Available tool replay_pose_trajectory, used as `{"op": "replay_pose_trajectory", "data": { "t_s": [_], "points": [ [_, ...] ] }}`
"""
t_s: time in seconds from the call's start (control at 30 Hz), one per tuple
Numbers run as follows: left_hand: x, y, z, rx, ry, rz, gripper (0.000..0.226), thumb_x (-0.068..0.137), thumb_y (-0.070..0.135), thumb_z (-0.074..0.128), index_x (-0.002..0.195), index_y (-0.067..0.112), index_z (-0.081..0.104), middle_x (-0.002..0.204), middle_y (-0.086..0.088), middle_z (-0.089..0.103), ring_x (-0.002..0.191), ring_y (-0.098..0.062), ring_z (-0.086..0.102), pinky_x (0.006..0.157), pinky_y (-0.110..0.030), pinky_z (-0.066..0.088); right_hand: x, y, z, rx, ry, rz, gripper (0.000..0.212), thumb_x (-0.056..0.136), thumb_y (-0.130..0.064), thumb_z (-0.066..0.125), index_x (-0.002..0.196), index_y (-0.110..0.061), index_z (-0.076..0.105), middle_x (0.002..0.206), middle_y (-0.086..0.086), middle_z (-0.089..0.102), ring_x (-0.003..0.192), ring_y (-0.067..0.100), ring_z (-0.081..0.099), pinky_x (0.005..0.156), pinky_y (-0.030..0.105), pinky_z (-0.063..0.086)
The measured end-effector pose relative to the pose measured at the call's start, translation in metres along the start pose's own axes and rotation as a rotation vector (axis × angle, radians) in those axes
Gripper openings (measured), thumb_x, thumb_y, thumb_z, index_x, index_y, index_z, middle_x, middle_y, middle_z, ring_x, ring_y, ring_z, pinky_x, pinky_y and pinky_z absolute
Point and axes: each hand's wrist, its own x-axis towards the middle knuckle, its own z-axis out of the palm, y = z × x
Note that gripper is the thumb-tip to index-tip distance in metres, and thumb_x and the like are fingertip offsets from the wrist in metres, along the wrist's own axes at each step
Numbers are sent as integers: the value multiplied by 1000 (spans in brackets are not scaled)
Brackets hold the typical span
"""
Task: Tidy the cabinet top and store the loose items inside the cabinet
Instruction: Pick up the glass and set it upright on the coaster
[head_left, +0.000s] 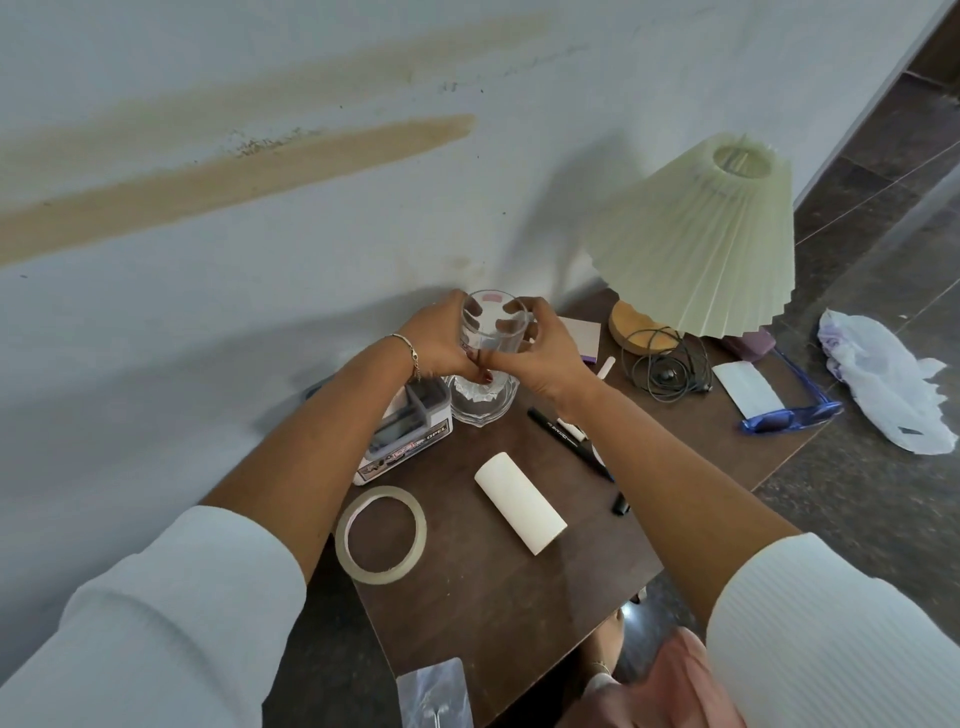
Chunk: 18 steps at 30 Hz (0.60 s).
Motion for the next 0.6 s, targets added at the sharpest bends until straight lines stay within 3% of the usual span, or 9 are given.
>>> {"op": "replay_pose_trajectory", "data": {
  "t_s": [0.07, 0.13, 0.4, 0.6],
  "points": [
    [-1, -3, 2, 19, 40, 32, 99, 52, 19, 91, 131, 11, 33, 117, -7, 58, 101, -20, 56, 85, -27, 45, 3, 1, 2, -29, -36, -11, 68, 62, -14, 88, 118, -16, 50, 112, 3, 65, 105, 18, 63, 95, 39, 52],
    [-3, -7, 4, 34, 61, 57, 106, 51, 20, 91, 136, 13, 28, 117, -5, 58, 99, -17, 55, 82, -25, 44, 4, 3, 3, -70, -58, -22, 71, 62, -17, 89, 121, -17, 49, 116, 3, 64, 108, 19, 61, 97, 43, 51],
    [-3, -14, 16, 140, 62, 89, 101, 55, 28, 86, 137, 31, 26, 111, -2, 59, 92, -15, 55, 74, -26, 44, 6, 16, 4, -179, -74, -55, 72, 63, -19, 87, 123, -21, 48, 115, -1, 64, 105, 16, 62, 97, 39, 51],
    [0, -10, 23, 161, 93, 83, 94, 61, 28, 84, 135, 29, 27, 116, -4, 60, 91, -15, 55, 74, -26, 43, 10, 18, -2, -251, -84, -94, 76, 65, -14, 85, 130, -18, 45, 123, 1, 61, 114, 19, 58, 101, 41, 47]
  ]
}}
